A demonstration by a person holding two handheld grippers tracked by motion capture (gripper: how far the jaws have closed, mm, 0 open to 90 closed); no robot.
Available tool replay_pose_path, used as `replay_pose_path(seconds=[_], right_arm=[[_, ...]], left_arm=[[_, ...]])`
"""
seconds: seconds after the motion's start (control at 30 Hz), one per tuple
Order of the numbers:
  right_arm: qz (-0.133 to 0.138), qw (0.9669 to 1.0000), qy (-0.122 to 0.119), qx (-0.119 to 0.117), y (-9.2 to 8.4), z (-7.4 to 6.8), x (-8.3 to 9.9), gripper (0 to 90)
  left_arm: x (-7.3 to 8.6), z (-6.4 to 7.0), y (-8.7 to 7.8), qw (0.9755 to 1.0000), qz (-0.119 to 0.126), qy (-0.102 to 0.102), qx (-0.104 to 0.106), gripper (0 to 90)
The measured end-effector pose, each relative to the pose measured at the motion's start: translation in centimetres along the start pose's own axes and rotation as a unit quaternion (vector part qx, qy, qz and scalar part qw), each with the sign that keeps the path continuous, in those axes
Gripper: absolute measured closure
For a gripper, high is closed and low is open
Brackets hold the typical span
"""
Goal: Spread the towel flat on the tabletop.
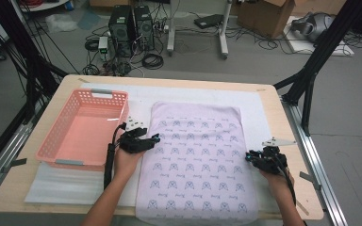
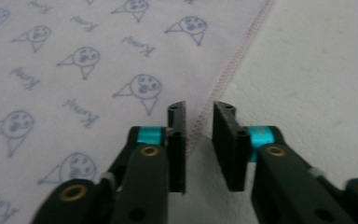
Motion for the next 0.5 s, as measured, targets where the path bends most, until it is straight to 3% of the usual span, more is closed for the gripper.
replay_pose_path(seconds=[0.03,0.13,0.27,0.3,0.37,0.5], right_arm=[[-0.004,1.0,-0.002,-0.009,0.0,-0.1,0.0,87.7],[-0.008,0.9988,-0.035,0.033,-0.2,-0.6,0.0,88.8],[-0.004,0.9989,-0.031,0.037,-0.6,-0.4,0.2,87.0],[-0.001,0.9987,-0.035,0.037,-0.7,-0.4,0.3,83.8],[0.01,0.9987,-0.038,0.034,-1.0,-0.7,0.4,63.0],[0.042,0.9984,-0.035,0.014,-1.9,-1.1,0.6,46.4]], left_arm=[[0.0,0.1,-0.3,1.0,0.002,0.003,0.007,39.2],[0.3,0.6,-1.0,0.9996,0.018,0.005,0.022,35.5],[1.1,1.2,-2.0,0.999,0.029,0.013,0.031,32.5],[1.2,1.4,-2.2,0.9988,0.031,0.013,0.035,31.5],[1.5,1.7,-2.7,0.9984,0.04,0.013,0.037,28.7],[1.5,2.2,-3.2,0.9973,0.051,0.024,0.047,23.9]])
Point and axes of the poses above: each handheld gripper's, and its own axes: y roughly forward along the jaws, x roughly out of its underside, z roughly to its right, the point moved 4 cm from there along y, roughly forward along the jaws, and after that the axes turned 7 degrees about y, right-handed, at the moved point
